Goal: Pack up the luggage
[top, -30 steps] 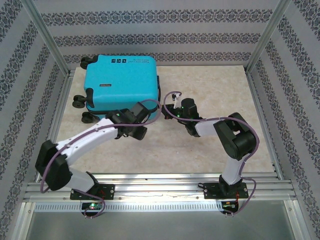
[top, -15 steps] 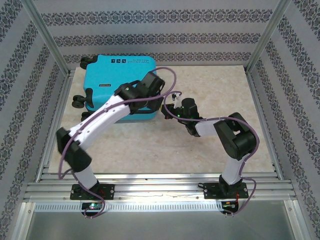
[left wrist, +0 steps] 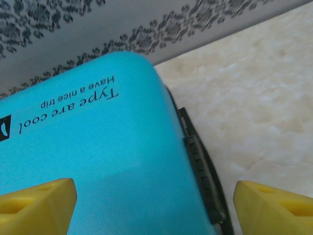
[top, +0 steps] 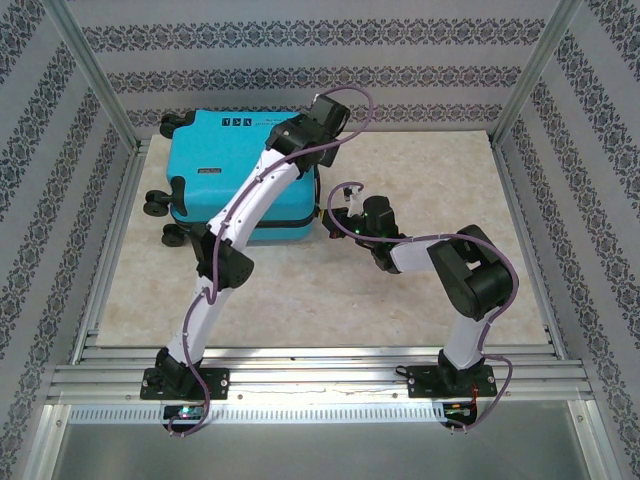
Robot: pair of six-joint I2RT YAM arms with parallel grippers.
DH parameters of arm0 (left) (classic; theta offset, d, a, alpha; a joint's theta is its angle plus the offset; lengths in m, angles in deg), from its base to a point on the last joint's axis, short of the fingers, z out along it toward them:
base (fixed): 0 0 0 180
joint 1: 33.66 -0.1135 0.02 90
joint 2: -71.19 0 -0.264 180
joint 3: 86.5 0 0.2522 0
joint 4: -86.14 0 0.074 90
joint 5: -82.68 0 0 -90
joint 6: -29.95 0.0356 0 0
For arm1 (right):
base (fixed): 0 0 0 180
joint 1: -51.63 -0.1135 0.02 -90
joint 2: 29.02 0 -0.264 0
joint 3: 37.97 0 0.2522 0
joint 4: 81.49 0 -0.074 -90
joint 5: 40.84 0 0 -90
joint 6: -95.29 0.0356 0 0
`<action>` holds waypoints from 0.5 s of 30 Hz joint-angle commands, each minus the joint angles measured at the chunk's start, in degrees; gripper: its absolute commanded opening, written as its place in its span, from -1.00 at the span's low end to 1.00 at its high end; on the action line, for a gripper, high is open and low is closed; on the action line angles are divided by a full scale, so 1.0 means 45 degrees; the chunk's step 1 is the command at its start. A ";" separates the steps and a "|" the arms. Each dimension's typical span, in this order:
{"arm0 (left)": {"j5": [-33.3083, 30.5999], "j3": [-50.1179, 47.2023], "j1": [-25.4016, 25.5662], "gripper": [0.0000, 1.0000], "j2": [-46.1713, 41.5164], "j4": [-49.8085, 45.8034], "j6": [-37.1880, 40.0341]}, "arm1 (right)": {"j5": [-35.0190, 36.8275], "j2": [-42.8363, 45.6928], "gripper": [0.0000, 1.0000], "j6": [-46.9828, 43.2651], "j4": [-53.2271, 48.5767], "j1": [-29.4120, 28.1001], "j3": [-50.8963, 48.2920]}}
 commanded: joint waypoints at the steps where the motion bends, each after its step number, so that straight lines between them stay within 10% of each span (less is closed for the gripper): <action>1: 0.0050 -0.0344 -0.0544 0.63 0.0065 -0.0162 -0.0045 | -0.0858 0.0373 -1.00 -0.0244 0.1527 -0.0062 0.0359; 15: 0.1477 -0.2489 -0.0511 0.50 0.0004 0.0822 -0.0483 | -0.0857 0.0314 -1.00 -0.0401 0.1311 -0.0157 0.0369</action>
